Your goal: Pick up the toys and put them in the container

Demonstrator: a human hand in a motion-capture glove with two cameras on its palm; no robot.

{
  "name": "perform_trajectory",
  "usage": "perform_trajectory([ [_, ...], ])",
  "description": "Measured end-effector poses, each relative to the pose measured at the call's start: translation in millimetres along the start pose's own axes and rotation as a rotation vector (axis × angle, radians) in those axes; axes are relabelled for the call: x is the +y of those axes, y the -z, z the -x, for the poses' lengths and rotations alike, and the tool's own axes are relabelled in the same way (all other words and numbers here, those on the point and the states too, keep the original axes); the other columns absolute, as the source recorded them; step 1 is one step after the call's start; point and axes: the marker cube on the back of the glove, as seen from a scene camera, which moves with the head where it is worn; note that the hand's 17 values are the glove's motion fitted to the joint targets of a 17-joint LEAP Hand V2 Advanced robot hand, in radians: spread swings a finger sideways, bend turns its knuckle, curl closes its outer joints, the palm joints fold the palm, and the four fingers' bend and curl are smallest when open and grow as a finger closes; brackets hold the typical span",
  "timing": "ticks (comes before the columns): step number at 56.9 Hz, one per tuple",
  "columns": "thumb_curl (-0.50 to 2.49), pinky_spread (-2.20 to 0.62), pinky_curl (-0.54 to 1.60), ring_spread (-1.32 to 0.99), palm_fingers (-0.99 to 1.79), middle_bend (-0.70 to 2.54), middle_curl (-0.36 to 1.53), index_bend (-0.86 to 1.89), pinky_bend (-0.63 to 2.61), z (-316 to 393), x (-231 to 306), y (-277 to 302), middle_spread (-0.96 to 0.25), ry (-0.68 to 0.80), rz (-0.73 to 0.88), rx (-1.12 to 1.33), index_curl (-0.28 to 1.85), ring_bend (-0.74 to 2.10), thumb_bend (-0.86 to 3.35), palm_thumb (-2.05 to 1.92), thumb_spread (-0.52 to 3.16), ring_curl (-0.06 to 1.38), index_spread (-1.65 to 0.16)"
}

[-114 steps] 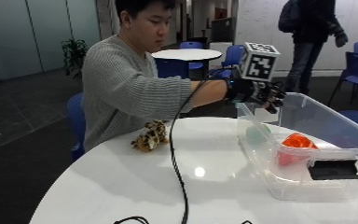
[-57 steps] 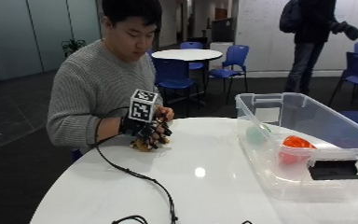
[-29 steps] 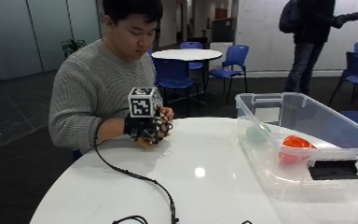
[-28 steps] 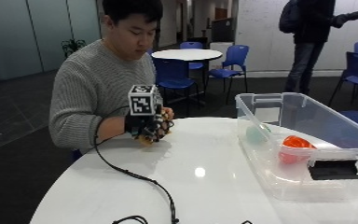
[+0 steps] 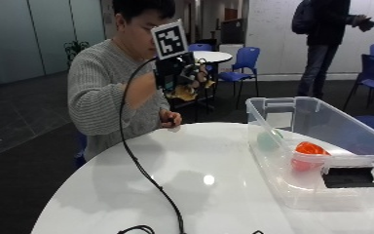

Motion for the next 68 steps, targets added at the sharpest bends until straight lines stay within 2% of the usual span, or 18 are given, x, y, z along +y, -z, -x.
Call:
perform_trajectory([
  [3,0.63,-0.40,0.39,-0.44,0.74,0.59,0.58,0.14,1.20,-18,-26,-4,-0.32,0.052,0.000,0.089,0.21,1.08,0.02,0.58,1.04,0.48,-0.34],
  [9,0.65,-0.40,0.39,-0.44,0.74,0.58,0.59,0.14,1.20,-9,-103,-6,-0.32,-0.111,-0.007,-0.167,0.20,1.08,0.00,0.58,1.03,0.48,-0.34],
  [14,0.66,-0.40,0.39,-0.44,0.73,0.57,0.61,0.15,1.19,-33,-165,-24,-0.32,-0.142,0.015,0.024,0.20,1.07,-0.01,0.58,1.03,0.48,-0.34],
  [19,0.67,-0.39,0.39,-0.44,0.72,0.55,0.62,0.15,1.18,-21,-227,-42,-0.33,-0.230,0.027,-0.039,0.21,1.06,-0.01,0.58,1.05,0.48,-0.34],
  [24,0.67,-0.39,0.38,-0.44,0.69,0.53,0.63,0.15,1.17,-44,-264,-68,-0.33,-0.304,0.067,0.190,0.21,1.05,-0.01,0.57,1.07,0.48,-0.34],
  [27,0.67,-0.38,0.38,-0.44,0.68,0.52,0.64,0.15,1.16,-46,-279,-81,-0.33,-0.346,0.092,0.117,0.21,1.05,-0.01,0.57,1.08,0.48,-0.34],
  [41,0.64,-0.34,0.36,-0.44,0.58,0.49,0.67,0.17,1.10,-82,-281,-137,-0.33,-0.400,0.222,-0.102,0.23,1.02,-0.02,0.52,1.20,0.48,-0.34],
  [44,0.60,-0.31,0.38,-0.43,0.38,0.41,0.65,0.20,1.10,-86,-277,-147,-0.33,-0.405,0.280,-0.135,0.27,0.96,-0.03,0.45,1.26,0.48,-0.35],
  [46,0.58,-0.25,0.38,-0.40,0.08,0.30,0.62,0.18,1.11,-87,-275,-152,-0.31,-0.412,0.316,-0.158,0.28,0.85,-0.04,0.41,1.28,0.46,-0.35],
  [48,0.55,-0.20,0.40,-0.35,-0.11,0.23,0.60,0.17,1.15,-89,-273,-156,-0.29,-0.419,0.337,-0.178,0.30,0.77,-0.04,0.37,1.30,0.45,-0.35],
  [51,0.52,-0.13,0.38,-0.29,-0.21,0.15,0.54,0.13,1.16,-89,-270,-159,-0.25,-0.419,0.341,-0.195,0.27,0.64,-0.04,0.31,1.31,0.39,-0.34],
  [60,0.45,-0.04,0.35,-0.19,-0.21,0.12,0.45,0.11,1.14,-78,-263,-147,-0.19,-0.366,0.323,-0.178,0.25,0.52,-0.03,0.19,1.33,0.32,-0.33],
  [68,0.40,0.00,0.33,-0.15,-0.20,0.13,0.40,0.11,1.10,-58,-236,-116,-0.16,-0.245,0.265,-0.176,0.23,0.48,-0.03,0.13,1.35,0.31,-0.33],
])
